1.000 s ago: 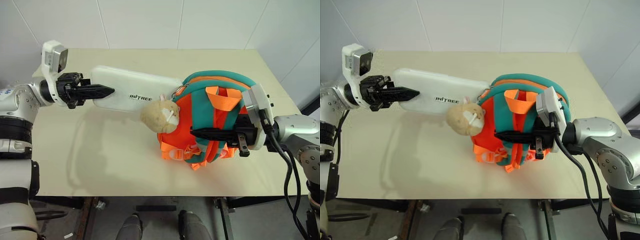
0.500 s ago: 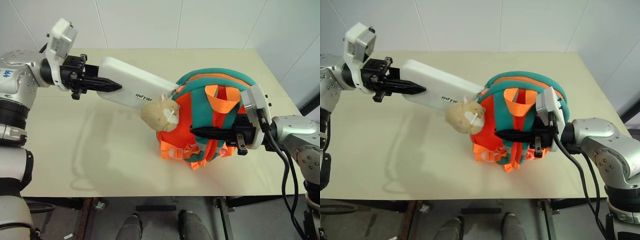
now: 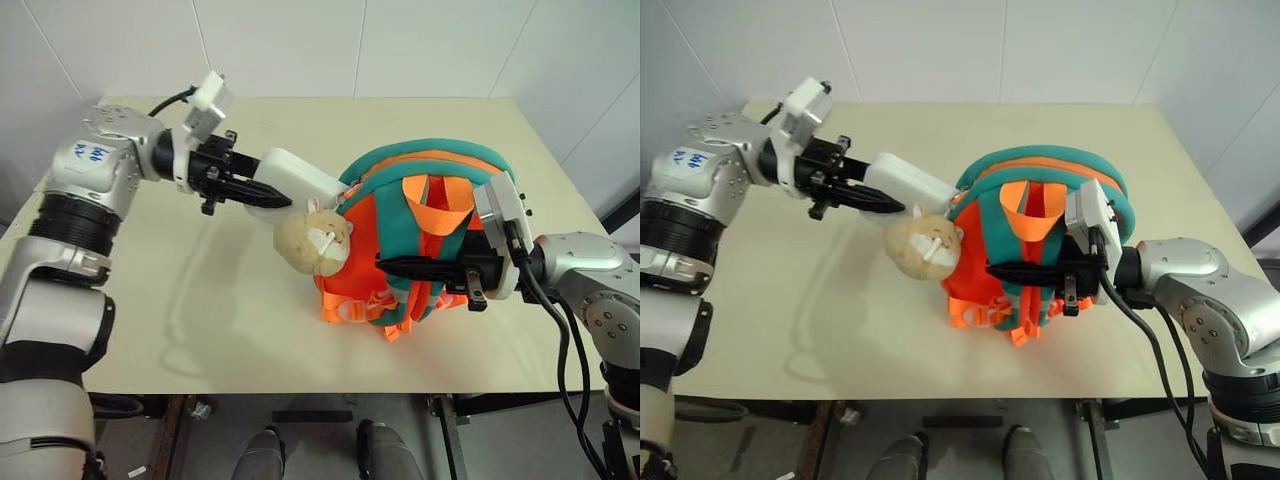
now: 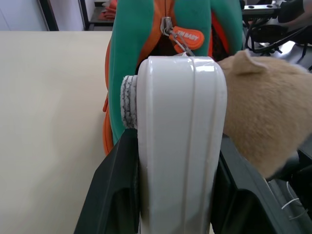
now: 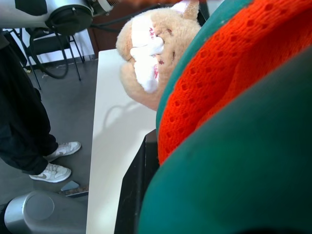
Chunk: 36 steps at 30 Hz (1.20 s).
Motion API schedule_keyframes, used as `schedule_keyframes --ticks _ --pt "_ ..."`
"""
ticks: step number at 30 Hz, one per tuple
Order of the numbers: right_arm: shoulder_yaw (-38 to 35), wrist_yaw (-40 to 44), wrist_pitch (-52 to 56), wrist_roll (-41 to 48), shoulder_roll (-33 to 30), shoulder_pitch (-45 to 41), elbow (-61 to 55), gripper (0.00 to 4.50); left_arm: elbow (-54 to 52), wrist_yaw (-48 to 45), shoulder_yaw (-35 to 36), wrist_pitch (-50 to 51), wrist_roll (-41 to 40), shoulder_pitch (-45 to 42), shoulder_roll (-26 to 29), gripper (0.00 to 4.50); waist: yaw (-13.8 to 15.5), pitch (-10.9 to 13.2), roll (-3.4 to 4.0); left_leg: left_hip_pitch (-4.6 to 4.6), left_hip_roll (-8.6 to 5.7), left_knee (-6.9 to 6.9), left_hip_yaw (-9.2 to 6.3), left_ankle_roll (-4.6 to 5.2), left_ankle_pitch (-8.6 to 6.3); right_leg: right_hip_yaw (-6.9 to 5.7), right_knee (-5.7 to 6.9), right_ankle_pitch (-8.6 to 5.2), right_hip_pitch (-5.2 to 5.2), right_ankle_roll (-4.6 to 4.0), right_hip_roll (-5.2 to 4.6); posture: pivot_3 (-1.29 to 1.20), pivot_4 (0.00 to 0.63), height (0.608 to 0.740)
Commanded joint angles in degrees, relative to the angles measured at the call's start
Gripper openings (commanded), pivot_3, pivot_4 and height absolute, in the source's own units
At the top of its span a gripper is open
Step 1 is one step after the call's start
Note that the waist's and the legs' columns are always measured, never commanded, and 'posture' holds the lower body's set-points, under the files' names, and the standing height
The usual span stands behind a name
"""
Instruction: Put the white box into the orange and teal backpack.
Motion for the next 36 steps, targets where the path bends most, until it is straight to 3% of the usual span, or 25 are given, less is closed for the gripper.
schedule_keyframes --ticks 1,9,15,19,20,29,33,36 --pt "-0.8 -0.4 -1.3 -0.2 0.6 -1.1 -0.7 0.0 -2.5 -2.2 2.0 2.0 3.4 -0.5 -4.2 1.32 0.0 0.0 0.0 0.0 0.0 0.0 0.01 0.0 0.0 0.0 0.0 0.0 0.0 0.0 0.0 0.0 0.15 0.74" --pt "-0.7 -0.9 -1.1 -0.5 1.3 -1.0 -0.9 0.0 -4.4 6.8 6.5 3.7 9.3 2.2 -16.8 1.32 0.0 0.0 0.0 0.0 0.0 0.09 0.0 0.0 0.0 0.01 0.05 0.0 0.0 0.02 0.0 0.0 0.15 0.74" --pt "-0.4 -1.2 -1.1 -1.1 1.9 -1.4 -0.8 0.0 -5.3 11.6 7.8 2.4 13.6 3.3 -23.0 1.32 0.1 0.0 0.0 0.0 -0.02 0.25 0.0 0.01 -0.01 0.01 0.14 0.01 0.02 0.02 0.0 0.0 0.15 0.74" --pt "-0.5 -1.4 -0.9 -1.3 2.4 -1.7 -0.7 0.0 -7.1 11.1 7.7 5.1 14.9 4.3 -24.2 1.32 0.1 0.0 0.0 0.01 -0.05 0.44 -0.01 0.03 -0.02 0.01 0.12 0.05 0.16 0.09 -0.01 0.0 0.15 0.74" --pt "-0.5 -1.5 -0.9 -1.4 2.4 -1.7 -0.7 0.0 -7.9 10.1 7.5 5.8 15.0 4.6 -24.1 2.02 0.1 0.0 0.0 0.01 -0.05 0.47 -0.02 0.03 -0.02 0.02 0.11 0.06 0.17 0.11 -0.01 0.0 0.15 0.74" --pt "0.0 -1.3 -1.1 -2.1 3.1 -2.3 0.2 0.0 -9.5 11.1 10.6 10.3 15.2 4.5 -22.8 4.49 -0.1 0.0 0.01 0.02 -0.05 0.47 -0.03 0.04 -0.03 0.03 0.12 0.07 0.18 0.11 0.0 0.0 0.15 0.74" --pt "0.1 -1.2 -1.3 -2.5 3.4 -2.7 0.6 0.0 -12.7 11.0 14.6 15.5 12.1 4.4 -20.3 4.49 -0.1 0.0 0.02 0.01 -0.04 0.46 -0.03 0.04 -0.03 0.03 0.11 0.07 0.17 0.11 0.0 0.0 0.15 0.74" --pt "0.0 -1.1 -1.4 -2.8 3.4 -2.6 0.7 0.0 -18.0 11.4 17.2 15.4 12.5 6.6 -15.1 4.49 -0.3 0.0 0.05 0.02 -0.04 0.42 -0.03 0.04 -0.03 0.04 0.11 0.06 0.16 0.11 0.0 0.0 0.15 0.74"
